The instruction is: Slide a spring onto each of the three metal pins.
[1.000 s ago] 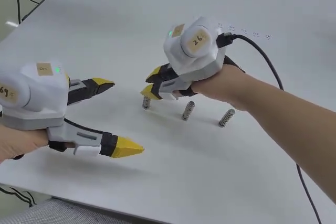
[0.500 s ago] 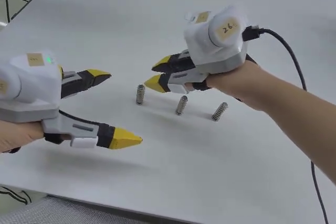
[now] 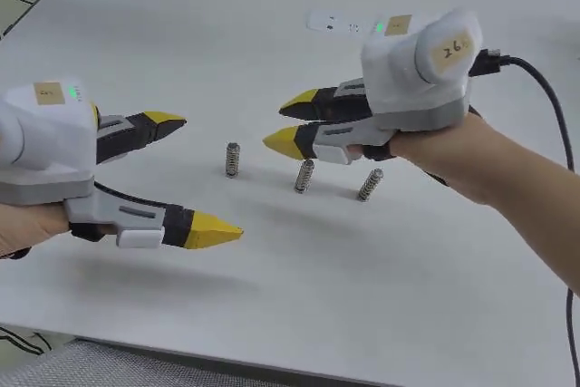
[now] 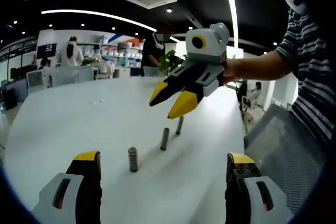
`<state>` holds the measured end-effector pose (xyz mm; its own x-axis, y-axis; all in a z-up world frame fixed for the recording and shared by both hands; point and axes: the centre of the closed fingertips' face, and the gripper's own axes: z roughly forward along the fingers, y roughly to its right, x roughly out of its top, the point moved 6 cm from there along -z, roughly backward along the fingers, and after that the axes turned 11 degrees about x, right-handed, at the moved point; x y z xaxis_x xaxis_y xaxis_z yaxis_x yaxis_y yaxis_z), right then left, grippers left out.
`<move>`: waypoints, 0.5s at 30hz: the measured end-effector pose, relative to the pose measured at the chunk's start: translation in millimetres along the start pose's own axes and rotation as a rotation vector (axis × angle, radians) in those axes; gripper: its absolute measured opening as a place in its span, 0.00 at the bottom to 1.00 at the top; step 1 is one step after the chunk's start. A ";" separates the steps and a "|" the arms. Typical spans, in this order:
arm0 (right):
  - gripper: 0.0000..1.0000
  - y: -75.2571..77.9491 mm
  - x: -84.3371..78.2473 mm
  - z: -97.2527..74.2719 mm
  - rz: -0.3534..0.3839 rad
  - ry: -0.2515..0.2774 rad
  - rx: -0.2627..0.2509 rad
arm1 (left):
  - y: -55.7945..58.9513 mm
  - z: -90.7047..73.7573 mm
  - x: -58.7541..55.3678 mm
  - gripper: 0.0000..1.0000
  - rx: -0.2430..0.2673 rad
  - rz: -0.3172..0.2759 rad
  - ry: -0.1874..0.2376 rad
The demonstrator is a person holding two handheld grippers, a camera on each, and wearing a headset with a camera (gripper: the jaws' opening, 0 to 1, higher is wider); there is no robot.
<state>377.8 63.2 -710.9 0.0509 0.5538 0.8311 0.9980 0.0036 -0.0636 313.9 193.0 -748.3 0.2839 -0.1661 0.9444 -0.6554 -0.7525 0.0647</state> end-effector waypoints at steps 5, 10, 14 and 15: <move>0.31 0.6 -10.7 -16.1 0.020 0.020 -0.034 | 0.2 -0.4 3.4 0.97 0.000 0.001 0.005; 0.38 -8.3 -22.8 -32.9 0.035 0.048 -0.064 | 0.4 -1.3 6.3 0.98 -0.002 -0.001 0.010; 0.40 -14.5 -34.3 -45.5 0.049 0.054 -0.074 | -0.2 -1.7 9.1 0.98 -0.001 0.002 0.011; 0.40 -15.2 -36.4 -48.3 0.056 0.060 -0.079 | -0.3 -1.7 10.4 0.98 0.000 0.003 0.013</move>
<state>362.6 2.8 -713.6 0.1066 0.5006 0.8591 0.9933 -0.0928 -0.0691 315.8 192.6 -738.0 0.2731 -0.1596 0.9487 -0.6561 -0.7521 0.0623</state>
